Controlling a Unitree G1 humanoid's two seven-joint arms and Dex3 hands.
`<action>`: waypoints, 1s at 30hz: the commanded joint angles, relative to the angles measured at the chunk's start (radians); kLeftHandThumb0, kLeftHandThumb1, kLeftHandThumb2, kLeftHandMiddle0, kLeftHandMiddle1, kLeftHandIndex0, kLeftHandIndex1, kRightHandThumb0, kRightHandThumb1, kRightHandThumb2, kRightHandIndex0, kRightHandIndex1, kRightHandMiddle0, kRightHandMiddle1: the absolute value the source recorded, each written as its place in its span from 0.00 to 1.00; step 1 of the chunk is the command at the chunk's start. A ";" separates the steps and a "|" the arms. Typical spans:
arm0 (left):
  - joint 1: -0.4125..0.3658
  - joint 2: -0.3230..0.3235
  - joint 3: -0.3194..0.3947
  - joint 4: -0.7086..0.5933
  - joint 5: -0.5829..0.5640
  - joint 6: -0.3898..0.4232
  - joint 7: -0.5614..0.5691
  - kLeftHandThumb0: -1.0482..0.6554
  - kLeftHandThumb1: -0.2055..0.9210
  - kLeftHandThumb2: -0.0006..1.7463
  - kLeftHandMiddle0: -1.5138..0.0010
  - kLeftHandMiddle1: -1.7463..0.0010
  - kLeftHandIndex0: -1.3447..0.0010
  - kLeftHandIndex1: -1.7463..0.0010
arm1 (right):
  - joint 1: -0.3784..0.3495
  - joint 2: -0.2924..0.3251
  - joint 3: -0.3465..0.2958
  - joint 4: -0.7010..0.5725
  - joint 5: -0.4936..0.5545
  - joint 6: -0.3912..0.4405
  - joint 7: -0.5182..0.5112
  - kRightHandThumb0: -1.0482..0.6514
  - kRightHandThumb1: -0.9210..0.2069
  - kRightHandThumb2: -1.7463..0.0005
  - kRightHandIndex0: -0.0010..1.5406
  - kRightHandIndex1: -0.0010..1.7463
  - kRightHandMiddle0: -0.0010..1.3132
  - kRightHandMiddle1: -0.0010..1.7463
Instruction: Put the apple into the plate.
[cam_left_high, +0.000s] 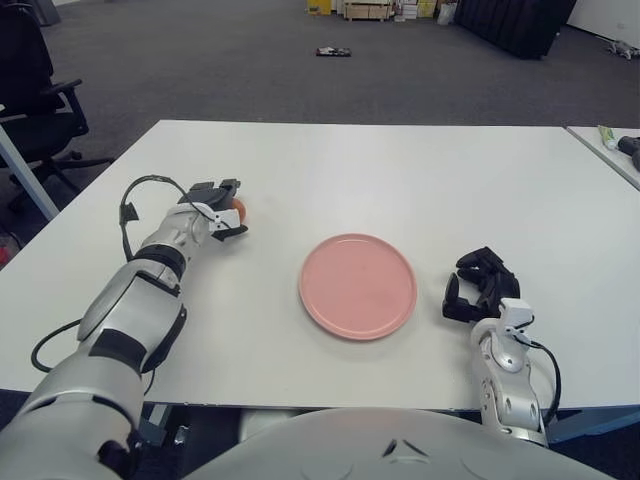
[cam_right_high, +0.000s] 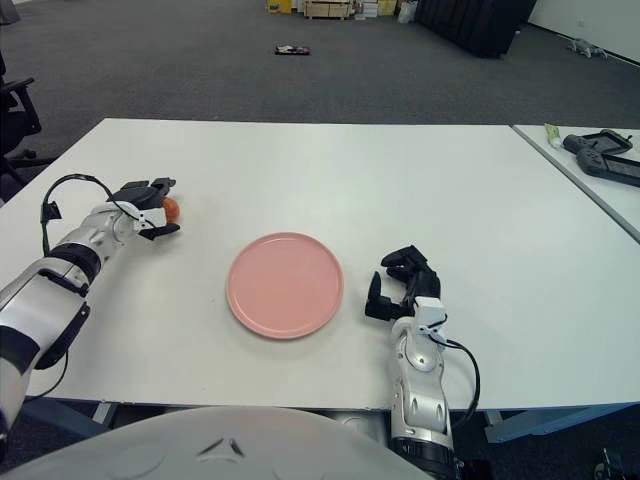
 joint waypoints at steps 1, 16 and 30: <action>0.053 -0.027 -0.030 0.042 0.027 0.022 -0.038 0.13 0.72 0.41 1.00 0.92 1.00 0.86 | 0.014 -0.001 -0.008 0.002 0.007 0.033 -0.002 0.61 0.90 0.00 0.61 1.00 0.55 0.93; 0.065 -0.046 -0.040 0.053 0.021 0.042 -0.032 0.14 0.70 0.43 1.00 0.91 1.00 0.88 | 0.025 0.001 -0.013 -0.019 0.008 0.043 -0.005 0.61 0.90 0.00 0.61 1.00 0.56 0.93; 0.097 -0.057 -0.004 0.060 -0.011 0.022 0.077 0.27 0.45 0.62 0.98 0.16 0.97 0.11 | 0.027 0.008 -0.020 -0.036 0.009 0.061 -0.012 0.61 0.90 0.00 0.61 1.00 0.55 0.93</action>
